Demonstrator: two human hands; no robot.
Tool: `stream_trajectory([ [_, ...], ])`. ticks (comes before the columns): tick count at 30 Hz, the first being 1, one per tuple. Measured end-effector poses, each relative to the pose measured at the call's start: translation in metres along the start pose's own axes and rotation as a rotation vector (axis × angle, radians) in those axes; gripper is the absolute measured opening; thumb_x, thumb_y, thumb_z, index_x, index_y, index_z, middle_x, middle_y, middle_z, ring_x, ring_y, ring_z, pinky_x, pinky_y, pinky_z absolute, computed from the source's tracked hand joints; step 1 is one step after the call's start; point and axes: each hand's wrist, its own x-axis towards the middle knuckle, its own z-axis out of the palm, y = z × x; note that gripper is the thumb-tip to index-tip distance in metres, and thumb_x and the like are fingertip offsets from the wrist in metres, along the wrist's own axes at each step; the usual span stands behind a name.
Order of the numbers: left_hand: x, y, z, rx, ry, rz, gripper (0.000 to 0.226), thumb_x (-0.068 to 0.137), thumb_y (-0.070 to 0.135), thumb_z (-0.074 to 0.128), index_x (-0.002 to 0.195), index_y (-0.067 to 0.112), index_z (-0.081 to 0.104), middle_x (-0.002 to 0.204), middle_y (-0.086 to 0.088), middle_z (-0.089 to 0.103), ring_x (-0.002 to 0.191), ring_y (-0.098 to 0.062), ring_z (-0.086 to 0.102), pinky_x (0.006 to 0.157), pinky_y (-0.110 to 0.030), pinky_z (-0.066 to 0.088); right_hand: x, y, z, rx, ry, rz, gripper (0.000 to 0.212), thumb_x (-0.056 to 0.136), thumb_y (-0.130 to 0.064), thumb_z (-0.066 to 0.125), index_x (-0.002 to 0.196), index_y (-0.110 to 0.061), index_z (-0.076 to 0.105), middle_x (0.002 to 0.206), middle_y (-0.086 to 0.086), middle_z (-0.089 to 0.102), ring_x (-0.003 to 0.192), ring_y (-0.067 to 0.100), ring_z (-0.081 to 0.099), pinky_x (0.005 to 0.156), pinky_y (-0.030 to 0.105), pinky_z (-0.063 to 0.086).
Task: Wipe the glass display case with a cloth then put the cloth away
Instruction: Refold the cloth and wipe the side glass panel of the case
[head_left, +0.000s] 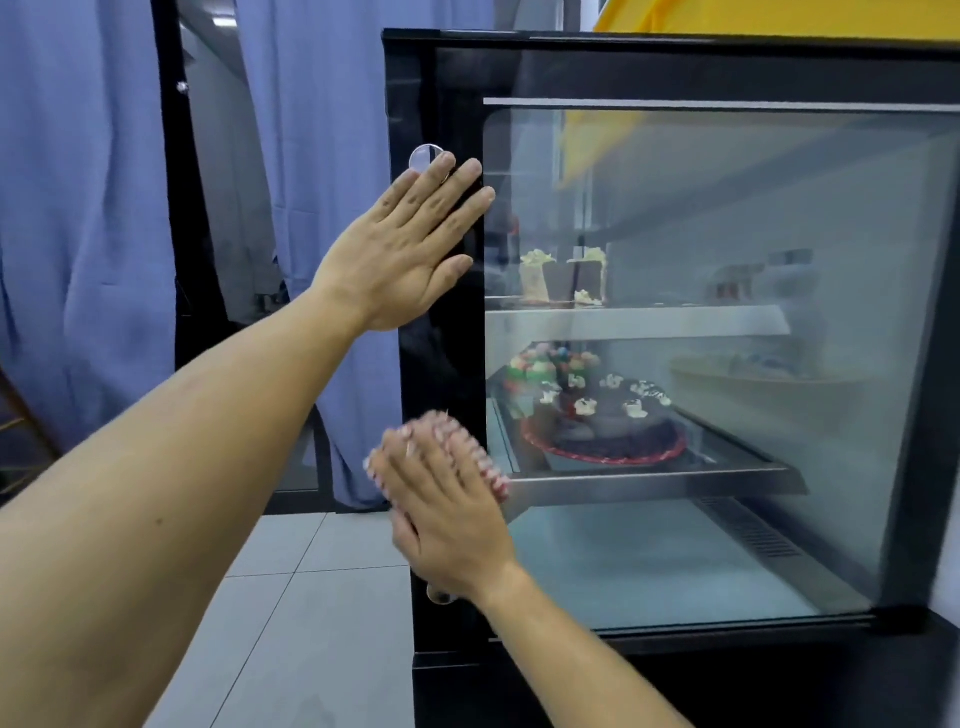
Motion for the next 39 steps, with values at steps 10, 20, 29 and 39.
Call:
stream_trajectory([
  [10, -0.004, 0.014, 0.006, -0.064, 0.021, -0.086, 0.064, 0.111, 0.041, 0.018, 0.168, 0.014, 0.005, 0.175, -0.010, 0.001, 0.162, -0.028, -0.001, 0.132, -0.047, 0.005, 0.023, 0.085, -0.026, -0.025, 0.000, -0.204, 0.059, 0.107, -0.037, 0.044, 0.163, -0.027, 0.033, 0.171, 0.002, 0.026, 0.160, 0.026, 0.018, 0.130, 0.052, 0.013],
  [20, -0.061, 0.146, 0.041, -0.270, 0.088, -0.596, 0.068, 0.109, 0.034, 0.028, 0.166, 0.006, 0.005, 0.175, -0.012, -0.001, 0.162, -0.028, -0.004, 0.131, -0.044, 0.000, -0.091, 0.096, -0.022, -0.052, 0.202, 0.771, 0.065, 0.110, -0.035, 0.031, 0.167, -0.015, 0.011, 0.175, 0.010, 0.004, 0.161, 0.036, 0.005, 0.125, 0.064, 0.018],
  [29, -0.066, 0.155, 0.054, -0.261, 0.125, -0.627, 0.068, 0.108, 0.035, 0.026, 0.167, 0.009, 0.005, 0.175, -0.008, -0.002, 0.162, -0.026, -0.006, 0.131, -0.042, -0.003, -0.042, 0.232, -0.073, -0.128, 0.114, 0.248, 0.064, 0.106, -0.033, 0.037, 0.167, -0.025, 0.020, 0.172, 0.006, 0.021, 0.160, 0.028, 0.015, 0.129, 0.057, 0.015],
  [39, -0.066, 0.157, 0.053, -0.218, 0.124, -0.631, 0.068, 0.108, 0.035, 0.029, 0.167, 0.007, 0.007, 0.175, -0.012, 0.002, 0.161, -0.026, -0.006, 0.131, -0.045, -0.001, -0.079, 0.137, -0.045, -0.003, -0.002, 0.231, 0.065, 0.107, -0.034, 0.039, 0.167, -0.024, 0.015, 0.175, 0.004, 0.004, 0.162, 0.030, 0.003, 0.130, 0.054, 0.005],
])
